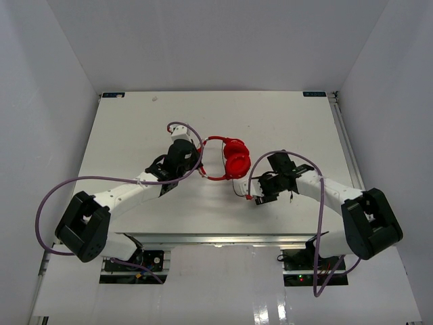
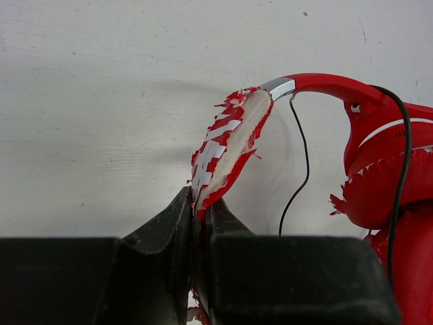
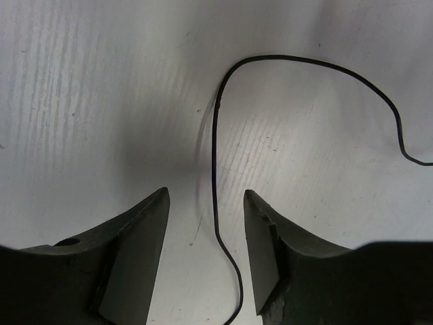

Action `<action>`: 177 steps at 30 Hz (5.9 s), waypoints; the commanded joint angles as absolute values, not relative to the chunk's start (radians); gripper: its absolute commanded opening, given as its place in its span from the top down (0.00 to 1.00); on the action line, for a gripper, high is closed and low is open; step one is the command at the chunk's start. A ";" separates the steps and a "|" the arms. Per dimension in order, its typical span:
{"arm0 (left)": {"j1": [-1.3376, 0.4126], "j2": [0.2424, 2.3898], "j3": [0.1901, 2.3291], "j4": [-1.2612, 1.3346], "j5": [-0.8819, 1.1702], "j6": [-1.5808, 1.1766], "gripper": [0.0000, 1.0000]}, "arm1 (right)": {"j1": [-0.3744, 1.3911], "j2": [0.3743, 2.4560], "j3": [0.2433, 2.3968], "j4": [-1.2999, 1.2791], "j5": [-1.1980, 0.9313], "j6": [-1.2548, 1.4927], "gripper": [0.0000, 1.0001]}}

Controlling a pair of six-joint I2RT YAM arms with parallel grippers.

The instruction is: Wrap the headphones

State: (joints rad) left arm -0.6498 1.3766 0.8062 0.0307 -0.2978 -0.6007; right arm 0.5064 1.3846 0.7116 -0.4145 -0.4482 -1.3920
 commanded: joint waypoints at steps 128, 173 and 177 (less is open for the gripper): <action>-0.859 1.307 1.482 0.024 -0.185 -0.388 1.00 | 0.146 1.257 0.726 0.805 -1.329 0.305 0.69; -0.817 1.582 1.352 -0.055 -0.595 -0.448 1.00 | 0.518 1.020 1.007 -0.542 -0.374 -0.765 0.92; -0.786 1.546 1.271 -0.014 -0.535 -0.505 1.00 | 0.517 1.005 0.943 -0.495 -0.376 -0.753 0.92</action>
State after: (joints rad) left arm -0.8174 1.6391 1.2859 -0.1072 -0.5756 -0.4080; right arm 0.5149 1.0316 0.9840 -0.5263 -0.4294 -0.7404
